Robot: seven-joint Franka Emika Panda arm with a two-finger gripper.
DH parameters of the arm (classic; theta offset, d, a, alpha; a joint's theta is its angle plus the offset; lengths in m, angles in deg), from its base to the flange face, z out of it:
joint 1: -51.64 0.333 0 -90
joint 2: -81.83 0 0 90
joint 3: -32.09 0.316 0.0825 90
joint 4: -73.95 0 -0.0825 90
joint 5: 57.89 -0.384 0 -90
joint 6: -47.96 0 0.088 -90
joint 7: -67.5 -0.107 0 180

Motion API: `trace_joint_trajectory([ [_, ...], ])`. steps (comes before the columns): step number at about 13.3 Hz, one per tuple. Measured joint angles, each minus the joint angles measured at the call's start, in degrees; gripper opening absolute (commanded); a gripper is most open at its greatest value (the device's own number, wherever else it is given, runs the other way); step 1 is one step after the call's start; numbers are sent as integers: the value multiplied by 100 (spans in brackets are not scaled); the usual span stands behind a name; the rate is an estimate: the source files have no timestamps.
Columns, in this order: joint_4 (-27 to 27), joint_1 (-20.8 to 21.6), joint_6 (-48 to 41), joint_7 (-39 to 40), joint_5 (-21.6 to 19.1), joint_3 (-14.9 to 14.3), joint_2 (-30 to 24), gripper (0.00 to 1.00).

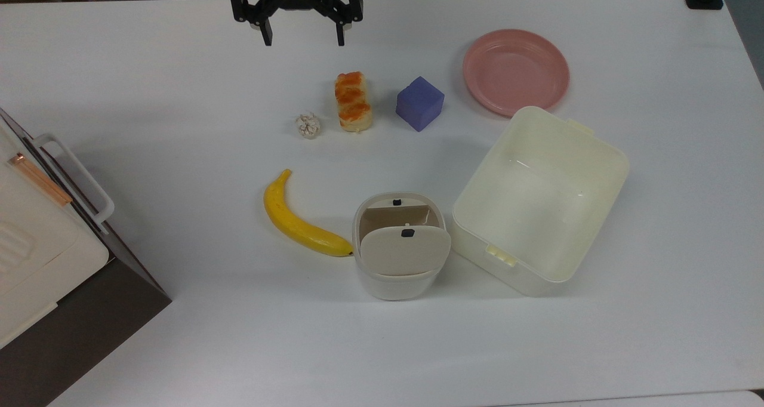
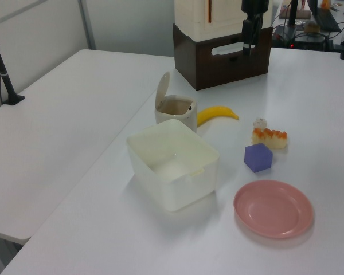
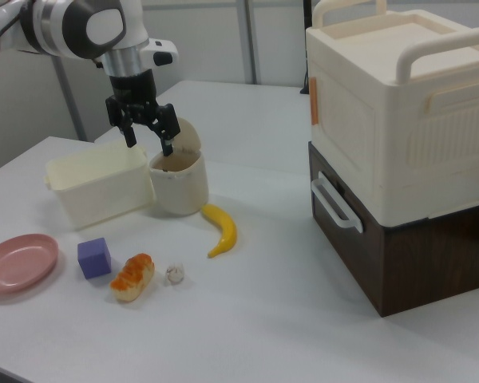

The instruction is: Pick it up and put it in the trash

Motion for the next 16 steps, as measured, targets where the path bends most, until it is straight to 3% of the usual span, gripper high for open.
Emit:
trace_joint_trajectory([
  [6,40,2,0,-82,0,-168,0,100],
  [16,41,9,0,-111,0,-173,0,100],
])
